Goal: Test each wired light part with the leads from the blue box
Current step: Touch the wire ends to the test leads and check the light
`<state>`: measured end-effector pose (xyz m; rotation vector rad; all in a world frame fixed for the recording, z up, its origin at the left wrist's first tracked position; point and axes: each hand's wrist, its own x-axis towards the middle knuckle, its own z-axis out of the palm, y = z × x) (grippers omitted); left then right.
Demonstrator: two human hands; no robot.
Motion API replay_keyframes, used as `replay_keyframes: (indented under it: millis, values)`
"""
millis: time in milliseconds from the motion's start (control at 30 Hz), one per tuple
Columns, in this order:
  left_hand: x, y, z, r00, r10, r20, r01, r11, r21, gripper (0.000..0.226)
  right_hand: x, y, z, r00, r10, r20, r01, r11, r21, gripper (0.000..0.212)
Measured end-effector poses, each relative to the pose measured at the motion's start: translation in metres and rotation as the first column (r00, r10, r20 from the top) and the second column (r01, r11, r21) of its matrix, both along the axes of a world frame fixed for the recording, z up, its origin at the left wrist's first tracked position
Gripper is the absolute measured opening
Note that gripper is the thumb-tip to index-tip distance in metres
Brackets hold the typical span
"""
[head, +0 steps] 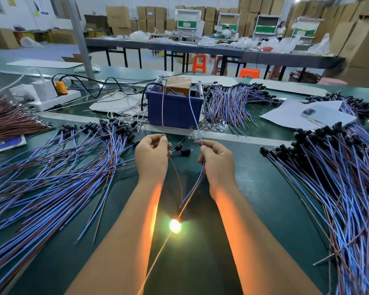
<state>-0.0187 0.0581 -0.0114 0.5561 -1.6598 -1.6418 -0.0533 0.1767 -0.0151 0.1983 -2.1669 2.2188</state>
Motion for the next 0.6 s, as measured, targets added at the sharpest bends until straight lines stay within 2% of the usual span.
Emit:
replay_keyframes:
  millis: [600]
  values:
    - [-0.0033,-0.0012,-0.0051,1.0,-0.028,0.004,0.028,0.999,-0.031,0.019,0.0021,-0.0004,0.0003,1.0,0.017,-0.003,-0.017,1.0,0.015,0.024]
